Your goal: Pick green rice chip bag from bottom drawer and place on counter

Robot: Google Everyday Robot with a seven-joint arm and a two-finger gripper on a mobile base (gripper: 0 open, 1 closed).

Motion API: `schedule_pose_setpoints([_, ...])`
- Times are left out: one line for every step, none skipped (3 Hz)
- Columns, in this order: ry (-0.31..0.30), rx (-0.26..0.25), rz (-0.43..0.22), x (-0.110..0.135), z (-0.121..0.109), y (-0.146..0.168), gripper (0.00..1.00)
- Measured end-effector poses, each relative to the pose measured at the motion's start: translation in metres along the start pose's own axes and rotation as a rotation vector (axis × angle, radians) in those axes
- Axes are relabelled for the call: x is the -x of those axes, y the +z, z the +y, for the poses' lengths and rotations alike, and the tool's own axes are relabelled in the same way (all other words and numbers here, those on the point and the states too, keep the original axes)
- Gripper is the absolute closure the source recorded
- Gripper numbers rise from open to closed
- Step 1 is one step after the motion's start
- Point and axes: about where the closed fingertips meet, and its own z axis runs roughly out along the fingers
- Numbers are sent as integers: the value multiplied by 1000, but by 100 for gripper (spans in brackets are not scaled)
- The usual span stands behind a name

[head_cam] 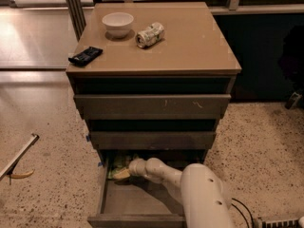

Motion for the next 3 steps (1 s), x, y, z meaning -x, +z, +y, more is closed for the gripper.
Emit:
schedule_pose_setpoints([0, -2, 29, -8, -5, 19, 0])
schedule_pose_setpoints([-1, -2, 65, -18, -7, 36, 18])
schedule_pose_setpoints([-4, -3, 91, -22, -8, 43, 41])
